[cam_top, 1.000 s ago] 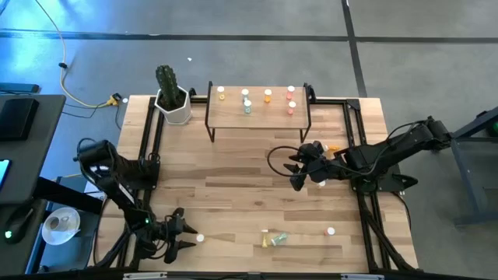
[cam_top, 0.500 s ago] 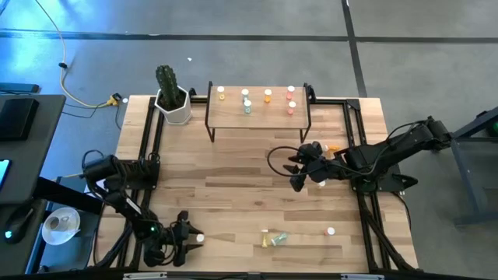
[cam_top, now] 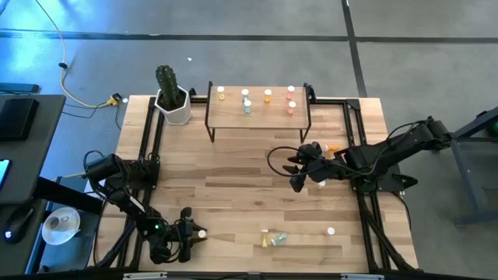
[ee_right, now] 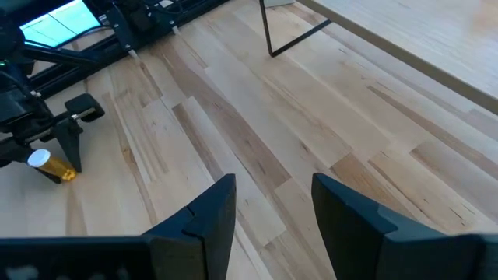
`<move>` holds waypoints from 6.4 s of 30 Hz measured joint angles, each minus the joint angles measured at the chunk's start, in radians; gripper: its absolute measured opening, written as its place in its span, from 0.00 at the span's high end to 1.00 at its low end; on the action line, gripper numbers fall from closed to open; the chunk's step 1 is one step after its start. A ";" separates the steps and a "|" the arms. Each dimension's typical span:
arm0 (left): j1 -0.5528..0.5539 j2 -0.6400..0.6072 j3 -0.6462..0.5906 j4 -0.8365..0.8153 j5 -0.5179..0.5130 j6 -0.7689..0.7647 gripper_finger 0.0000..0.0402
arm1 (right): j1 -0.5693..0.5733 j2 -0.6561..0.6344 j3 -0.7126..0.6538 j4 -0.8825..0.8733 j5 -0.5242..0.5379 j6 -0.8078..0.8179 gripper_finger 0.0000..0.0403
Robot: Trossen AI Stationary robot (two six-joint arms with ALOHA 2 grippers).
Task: Pick and place medicine bottles onto shelf by color
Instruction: Put the bottom orange pill bottle on the shelf aligned with the other orange pill bottle
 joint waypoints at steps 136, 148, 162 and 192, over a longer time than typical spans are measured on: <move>1.198 -0.172 0.343 -0.150 0.770 1.026 0.76 | -0.467 0.375 0.152 0.307 -0.617 -0.827 0.68; 1.198 -0.172 0.343 -0.150 0.760 1.026 0.76 | -0.467 0.375 0.152 0.304 -0.617 -0.827 0.73; 1.202 -0.173 0.342 -0.153 0.756 1.026 0.57 | -0.469 0.375 0.164 0.261 -0.578 -0.827 0.73; 1.279 -0.546 0.180 -0.291 0.671 1.012 0.55 | -0.639 0.283 0.644 -0.175 -0.438 -1.010 0.73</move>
